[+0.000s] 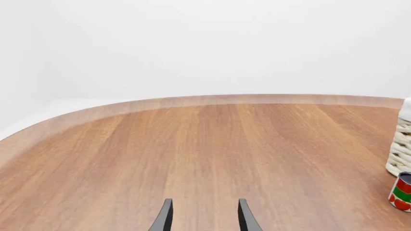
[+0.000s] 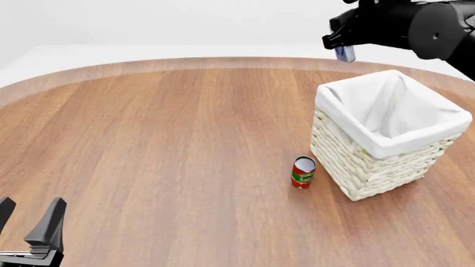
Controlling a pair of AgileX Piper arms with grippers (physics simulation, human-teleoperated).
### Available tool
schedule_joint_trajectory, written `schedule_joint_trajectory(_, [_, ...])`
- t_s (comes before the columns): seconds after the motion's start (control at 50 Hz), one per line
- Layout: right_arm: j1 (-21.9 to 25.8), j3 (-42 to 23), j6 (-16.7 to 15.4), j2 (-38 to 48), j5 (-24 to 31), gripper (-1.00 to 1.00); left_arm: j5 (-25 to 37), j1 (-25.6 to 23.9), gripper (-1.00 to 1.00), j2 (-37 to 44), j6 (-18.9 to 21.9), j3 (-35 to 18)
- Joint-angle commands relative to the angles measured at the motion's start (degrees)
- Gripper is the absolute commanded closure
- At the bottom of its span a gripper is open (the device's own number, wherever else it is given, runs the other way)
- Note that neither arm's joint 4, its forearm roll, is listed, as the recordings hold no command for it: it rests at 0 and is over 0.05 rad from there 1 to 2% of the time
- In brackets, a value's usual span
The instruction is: Pick up the alphabet soup and the cream cheese box, and put them in the basket.
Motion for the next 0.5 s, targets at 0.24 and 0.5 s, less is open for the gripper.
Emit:
schedule_joint_trajectory(0.24, [-6.36,15.88,11.39,-8.48,-15.71,1.0,0.0,-0.02,-1.0,-0.05,0.01,0.03])
schedule_joint_trajectory(0.5, [-11.36,22.11,17.32,-8.45,-23.89,1.0,0.01,-0.02,-1.0,-0.06,0.01,0.03])
